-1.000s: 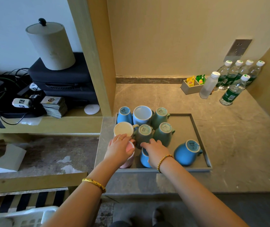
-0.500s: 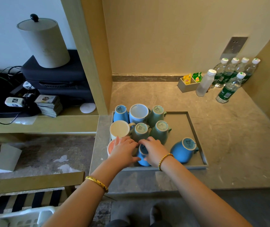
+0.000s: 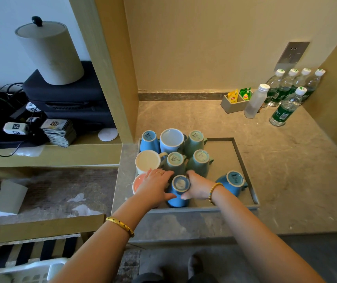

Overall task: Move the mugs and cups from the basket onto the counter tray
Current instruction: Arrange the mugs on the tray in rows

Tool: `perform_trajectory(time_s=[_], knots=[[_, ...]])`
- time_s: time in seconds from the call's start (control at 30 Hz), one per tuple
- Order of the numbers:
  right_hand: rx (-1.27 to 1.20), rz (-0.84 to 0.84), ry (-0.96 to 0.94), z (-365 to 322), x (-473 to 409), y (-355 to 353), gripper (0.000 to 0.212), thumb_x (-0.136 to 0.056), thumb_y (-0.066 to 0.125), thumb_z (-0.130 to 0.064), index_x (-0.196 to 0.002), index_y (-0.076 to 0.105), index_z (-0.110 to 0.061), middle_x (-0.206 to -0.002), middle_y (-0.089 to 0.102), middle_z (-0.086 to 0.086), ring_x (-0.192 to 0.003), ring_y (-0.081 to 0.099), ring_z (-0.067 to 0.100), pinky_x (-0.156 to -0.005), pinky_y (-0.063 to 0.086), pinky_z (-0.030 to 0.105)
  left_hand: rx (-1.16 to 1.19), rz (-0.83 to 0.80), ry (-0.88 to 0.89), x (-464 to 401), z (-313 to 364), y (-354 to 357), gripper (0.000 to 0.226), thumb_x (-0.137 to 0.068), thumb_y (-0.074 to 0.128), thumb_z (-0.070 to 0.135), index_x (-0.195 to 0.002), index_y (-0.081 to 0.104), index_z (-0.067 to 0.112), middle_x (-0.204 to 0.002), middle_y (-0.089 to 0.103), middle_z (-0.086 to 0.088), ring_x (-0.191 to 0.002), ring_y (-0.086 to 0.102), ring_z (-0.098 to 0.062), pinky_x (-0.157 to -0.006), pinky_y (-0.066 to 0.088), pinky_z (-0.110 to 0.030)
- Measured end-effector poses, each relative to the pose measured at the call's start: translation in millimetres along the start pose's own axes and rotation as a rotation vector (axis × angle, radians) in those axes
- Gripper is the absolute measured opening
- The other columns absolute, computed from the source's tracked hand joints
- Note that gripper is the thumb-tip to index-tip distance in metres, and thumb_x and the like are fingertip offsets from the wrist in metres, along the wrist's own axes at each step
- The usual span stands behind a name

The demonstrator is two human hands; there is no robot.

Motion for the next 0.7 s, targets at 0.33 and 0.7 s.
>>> perform_trajectory(time_s=[0.33, 0.7], knots=[[-0.054, -0.125, -0.058, 9, 4, 23, 0.034, -0.086, 0.060, -0.020, -0.115, 0.052, -0.004, -0.108, 0.060, 0.010, -0.095, 0.052, 0.020, -0.088, 0.044, 0.032, -0.123, 0.058, 0.117, -7, 19, 3, 0.058, -0.083, 0.062, 0.047, -0.133, 0.041, 0.027, -0.121, 0.061, 0.000, -0.110, 0.055, -0.018, -0.103, 0.033, -0.030], [-0.101, -0.013, -0.073, 9, -3, 26, 0.040, -0.089, 0.058, -0.021, -0.126, 0.050, -0.007, -0.123, 0.058, 0.011, -0.109, 0.054, 0.024, -0.091, 0.041, 0.030, -0.131, 0.101, 0.102, -7, 20, -5, 0.055, -0.078, 0.063, 0.053, -0.122, 0.047, 0.025, -0.117, 0.059, -0.001, -0.103, 0.055, -0.018, -0.085, 0.038, -0.025]])
Point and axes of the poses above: each hand's wrist, its own x-axis away from the middle knuckle, its own y-axis out of the palm, z = x × y, the point moved 8 cm from there along -x, towards the middle knuckle
